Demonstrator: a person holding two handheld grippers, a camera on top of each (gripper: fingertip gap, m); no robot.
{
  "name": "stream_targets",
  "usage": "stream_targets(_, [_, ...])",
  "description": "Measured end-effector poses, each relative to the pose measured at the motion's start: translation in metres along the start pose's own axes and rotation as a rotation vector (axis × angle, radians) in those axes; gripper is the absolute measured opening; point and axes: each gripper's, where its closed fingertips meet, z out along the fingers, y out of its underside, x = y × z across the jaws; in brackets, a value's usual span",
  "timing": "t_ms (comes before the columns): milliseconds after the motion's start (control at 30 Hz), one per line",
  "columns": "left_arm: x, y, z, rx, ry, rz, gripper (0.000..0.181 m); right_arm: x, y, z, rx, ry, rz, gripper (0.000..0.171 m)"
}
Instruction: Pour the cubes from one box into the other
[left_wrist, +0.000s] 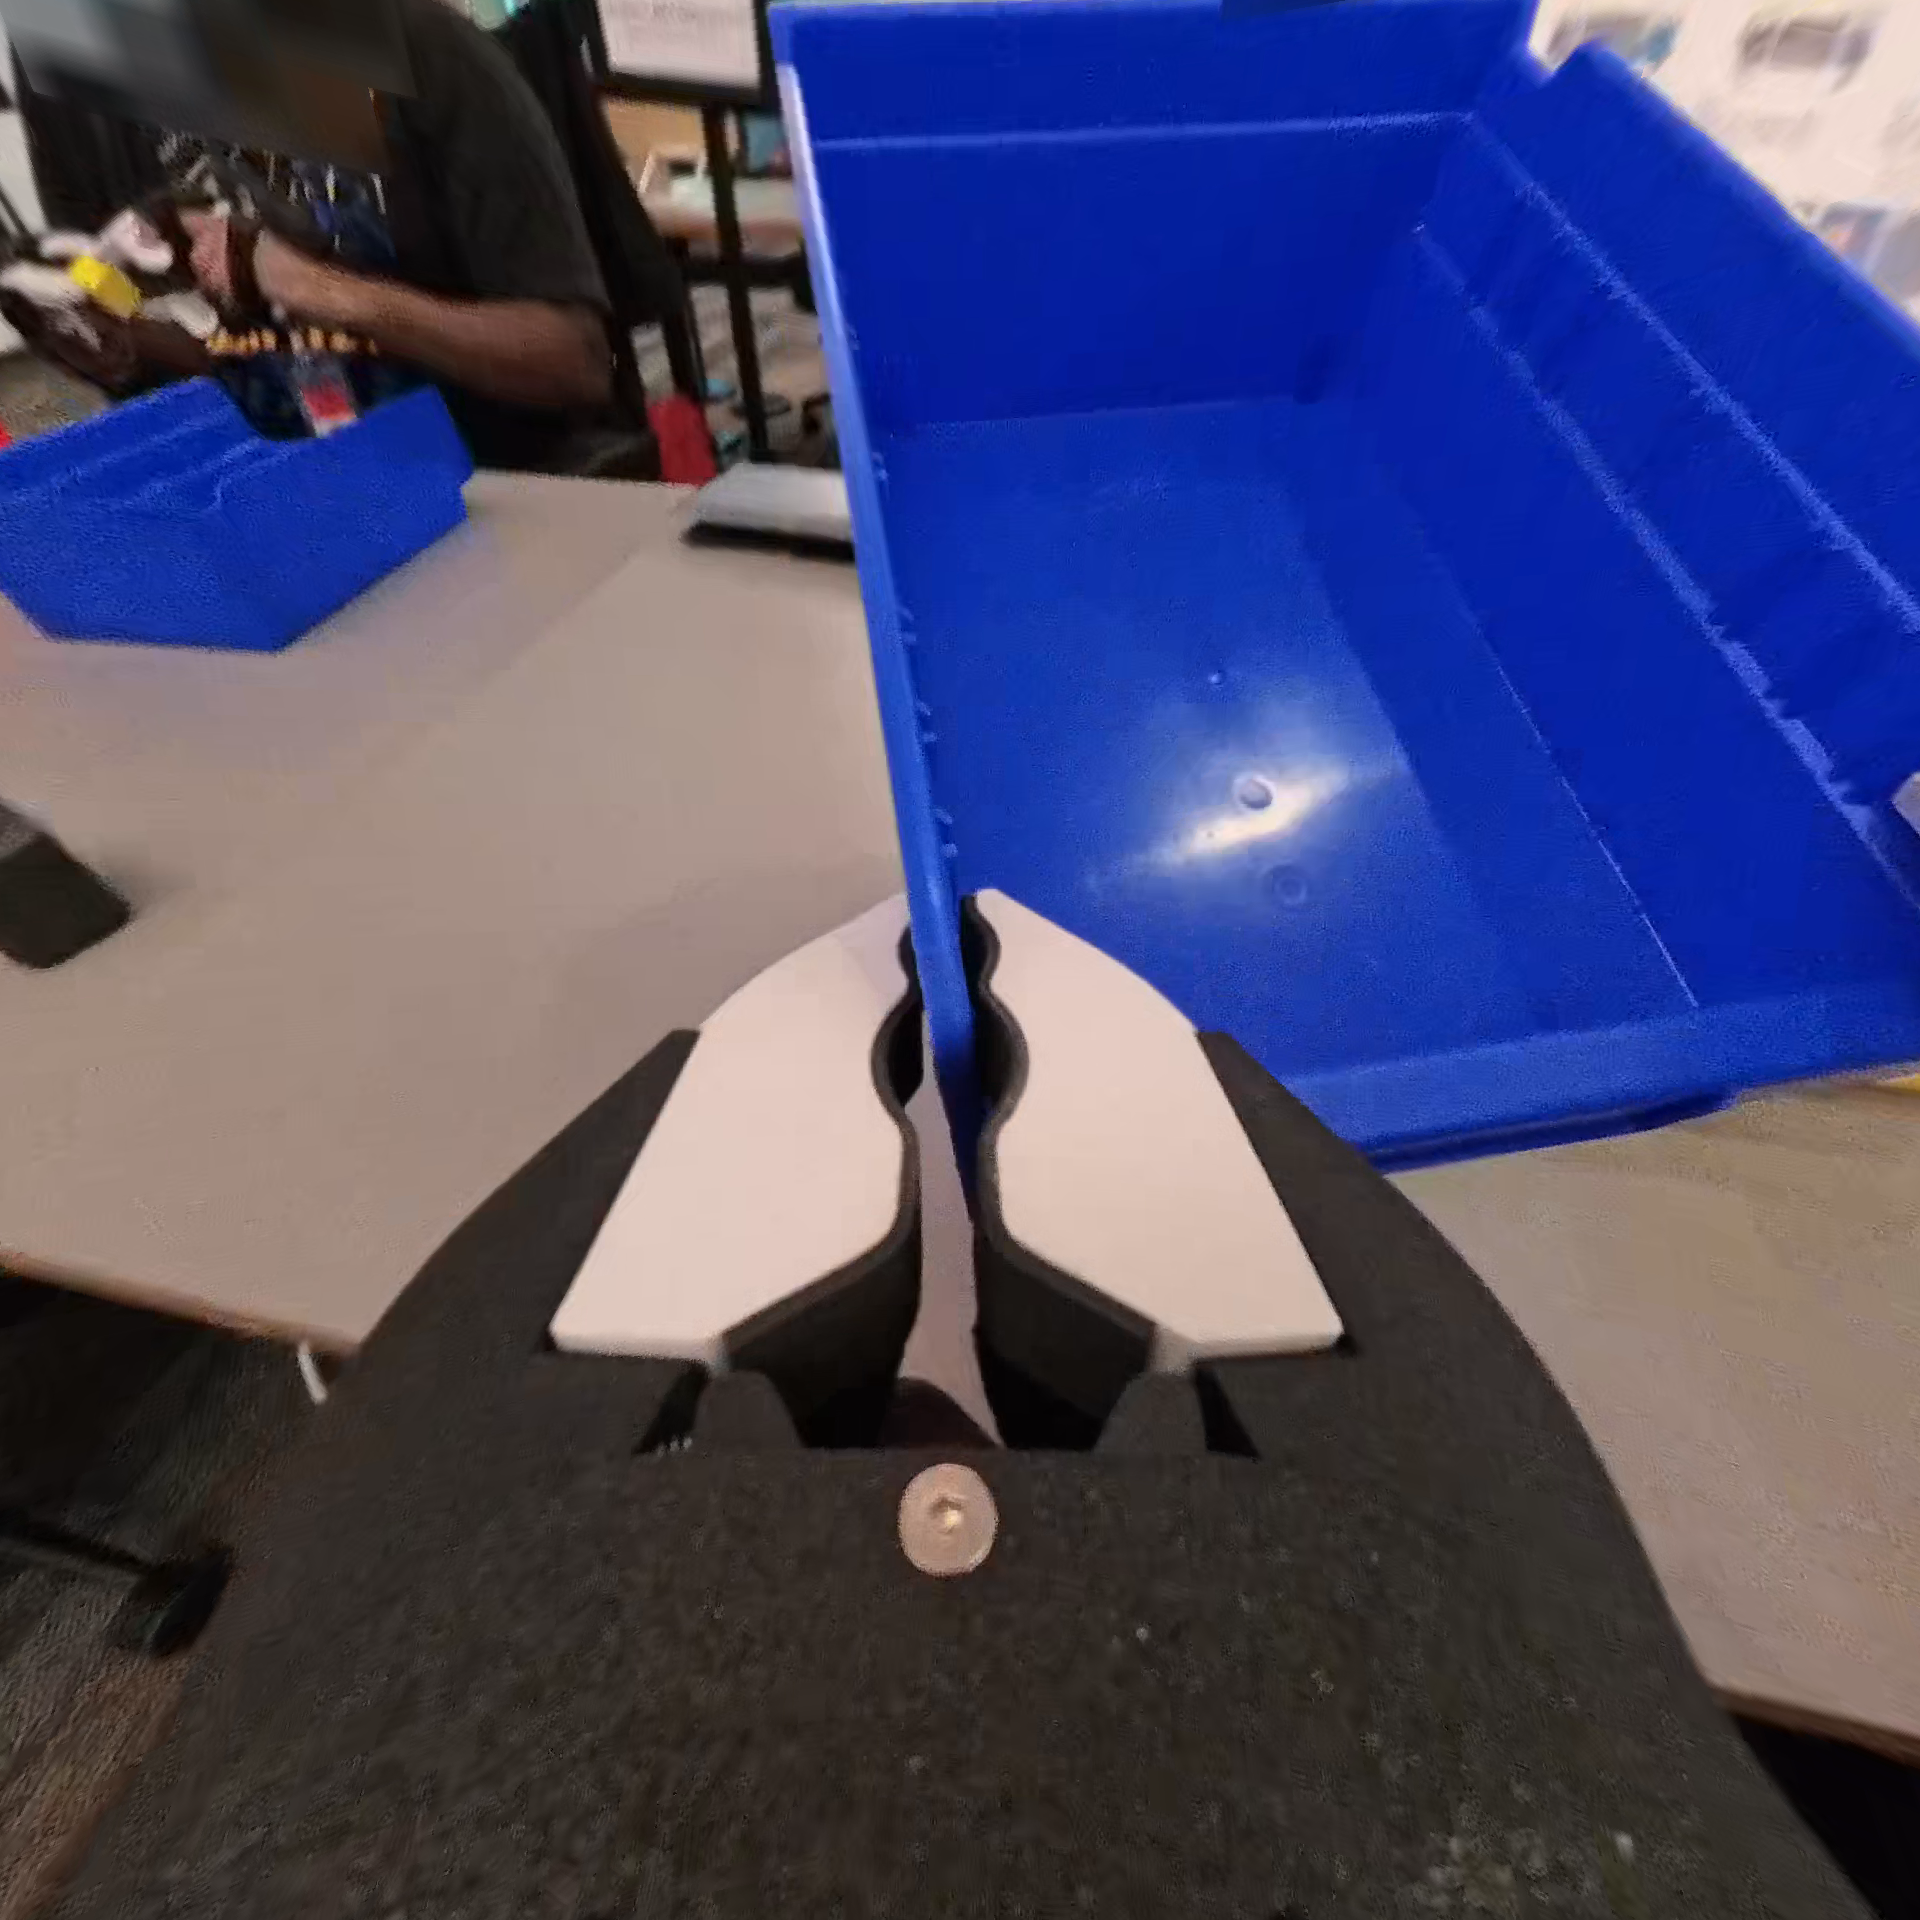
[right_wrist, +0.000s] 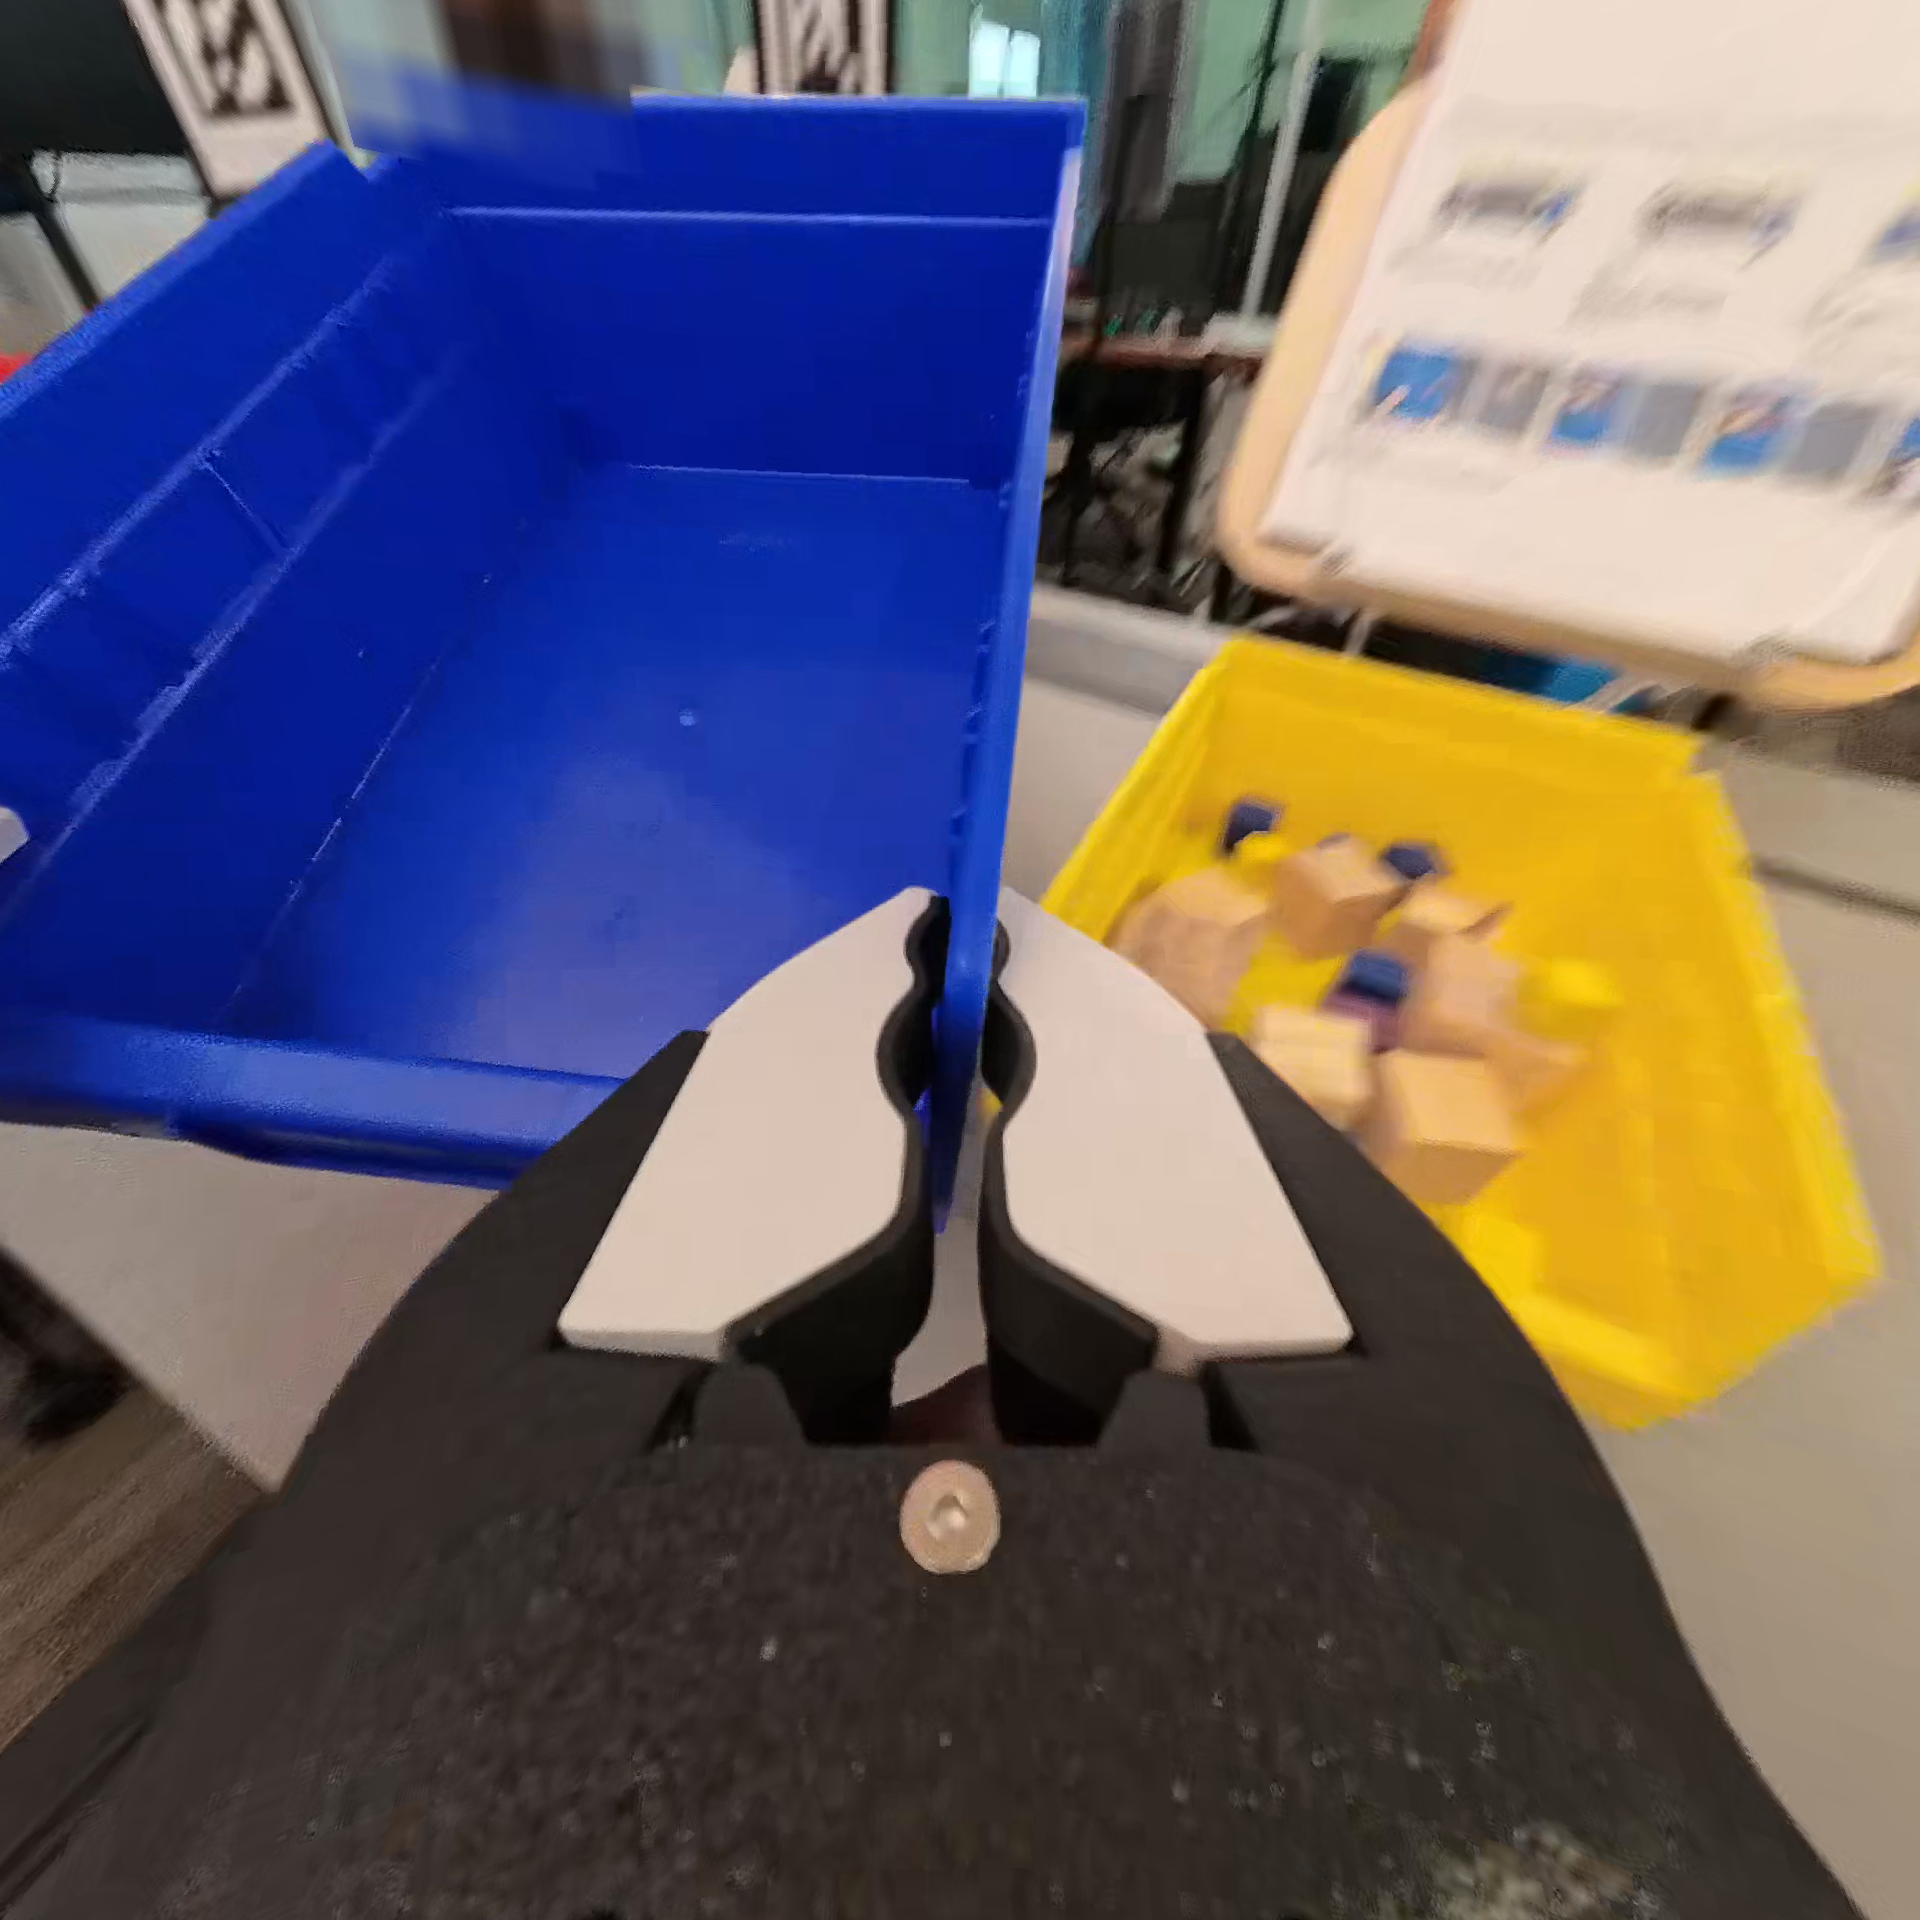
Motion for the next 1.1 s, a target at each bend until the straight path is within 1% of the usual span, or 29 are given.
stream_targets(100, [0.067, -0.062, 0.006, 0.1, 0.099, 0.01, 0.004, 0.068, -0.055, -0.03, 0.095, 0.106, -0.002, 0.003])
stream_targets(167, [0.124, -0.091, 0.013, 0.138, 0.171, 0.009, 0.004, 0.124, -0.079, -0.05, 0.111, 0.194, -0.008, 0.003])
stream_targets(200, [0.155, -0.1, 0.017, 0.145, 0.211, -0.001, 0.004, 0.154, -0.087, -0.061, 0.108, 0.233, -0.018, 0.003])
stream_targets(267, [0.224, -0.102, 0.026, 0.122, 0.302, -0.014, 0.004, 0.218, -0.09, -0.085, 0.079, 0.324, -0.014, 0.002])
stream_targets(333, [0.298, -0.089, 0.032, 0.08, 0.384, -0.004, 0.004, 0.283, -0.074, -0.112, 0.019, 0.412, 0.011, 0.002])
stream_targets(367, [0.335, -0.078, 0.034, 0.054, 0.42, 0.011, 0.005, 0.315, -0.059, -0.126, -0.006, 0.451, 0.04, 0.002])
stream_targets(433, [0.403, -0.048, 0.039, -0.011, 0.471, 0.042, 0.004, 0.373, -0.017, -0.151, -0.057, 0.509, 0.098, 0.002])
stream_targets(533, [0.481, 0.004, 0.053, -0.12, 0.479, 0.088, 0.004, 0.444, 0.05, -0.163, -0.175, 0.516, 0.127, 0.002])
stream_targets(600, [0.516, 0.035, 0.062, -0.185, 0.473, 0.129, 0.004, 0.476, 0.094, -0.166, -0.228, 0.513, 0.221, 0.002])
stream_targets(700, [0.54, 0.068, 0.073, -0.243, 0.449, 0.173, 0.004, 0.498, 0.143, -0.159, -0.265, 0.469, 0.302, 0.002])
stream_targets(767, [0.547, 0.092, 0.082, -0.306, 0.474, 0.205, 0.007, 0.504, 0.169, -0.151, -0.314, 0.453, 0.331, 0.004])
stream_targets(800, [0.549, 0.099, 0.085, -0.33, 0.489, 0.209, 0.01, 0.507, 0.167, -0.148, -0.26, 0.444, 0.356, 0.004])
stream_targets(867, [0.552, 0.097, 0.086, -0.322, 0.556, 0.22, 0.012, 0.511, 0.166, -0.145, -0.25, 0.436, 0.432, 0.004])
stream_targets(933, [0.551, 0.091, 0.082, -0.33, 0.615, 0.203, 0.02, 0.511, 0.164, -0.147, -0.261, 0.438, 0.448, 0.005])
stream_targets(967, [0.547, 0.083, 0.077, -0.312, 0.646, 0.19, 0.027, 0.511, 0.159, -0.151, -0.249, 0.453, 0.432, 0.01])
stream_targets(1033, [0.528, 0.052, 0.062, -0.21, 0.722, 0.151, 0.033, 0.51, 0.138, -0.164, -0.213, 0.482, 0.368, 0.013])
stream_targets(1100, [0.491, 0.018, 0.045, -0.106, 0.765, 0.103, 0.033, 0.503, 0.109, -0.18, -0.142, 0.509, 0.304, 0.014])
